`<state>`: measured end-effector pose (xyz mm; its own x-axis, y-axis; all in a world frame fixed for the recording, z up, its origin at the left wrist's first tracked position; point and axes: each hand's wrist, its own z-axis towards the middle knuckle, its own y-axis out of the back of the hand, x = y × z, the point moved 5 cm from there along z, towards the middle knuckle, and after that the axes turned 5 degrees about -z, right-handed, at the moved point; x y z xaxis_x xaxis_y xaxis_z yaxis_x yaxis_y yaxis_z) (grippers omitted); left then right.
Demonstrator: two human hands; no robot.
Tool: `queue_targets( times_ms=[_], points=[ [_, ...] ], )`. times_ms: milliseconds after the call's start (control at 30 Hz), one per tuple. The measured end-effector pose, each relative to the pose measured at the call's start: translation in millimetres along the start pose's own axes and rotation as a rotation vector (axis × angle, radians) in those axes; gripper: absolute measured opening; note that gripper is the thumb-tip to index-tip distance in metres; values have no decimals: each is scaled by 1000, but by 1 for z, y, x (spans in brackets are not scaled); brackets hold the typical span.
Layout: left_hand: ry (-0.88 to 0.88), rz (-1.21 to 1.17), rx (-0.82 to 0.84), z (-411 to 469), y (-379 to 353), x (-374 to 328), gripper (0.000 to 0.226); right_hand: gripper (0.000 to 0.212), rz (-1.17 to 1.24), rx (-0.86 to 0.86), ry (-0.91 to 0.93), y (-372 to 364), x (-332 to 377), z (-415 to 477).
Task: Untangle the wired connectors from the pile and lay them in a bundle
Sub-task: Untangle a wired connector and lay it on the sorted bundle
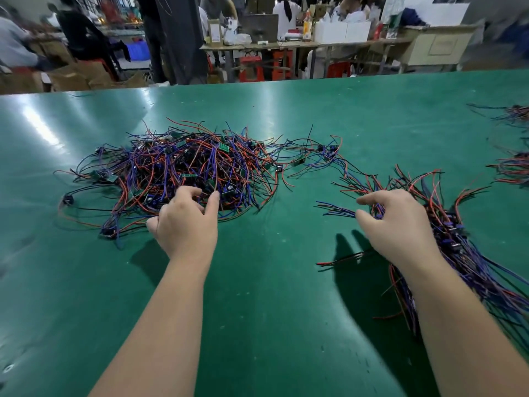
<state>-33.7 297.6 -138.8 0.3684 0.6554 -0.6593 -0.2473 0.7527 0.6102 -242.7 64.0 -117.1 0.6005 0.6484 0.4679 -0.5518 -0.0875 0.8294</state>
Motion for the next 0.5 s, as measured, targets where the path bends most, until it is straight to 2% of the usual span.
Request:
queue_targets(
  times_ms=[167,300,367,500],
  points=[
    [-2,64,103,0,-9,0,29,18,89,5,47,-6,8,-4],
    [97,-192,119,-2,-11,-2,25,14,215,35,30,-8,13,-6],
    [159,-239,85,-1,-8,1,28,15,259,55,17,-10,14,-6],
    [198,-293,121,4,-14,12,35,15,272,91,29,-13,17,-6]
  ],
)
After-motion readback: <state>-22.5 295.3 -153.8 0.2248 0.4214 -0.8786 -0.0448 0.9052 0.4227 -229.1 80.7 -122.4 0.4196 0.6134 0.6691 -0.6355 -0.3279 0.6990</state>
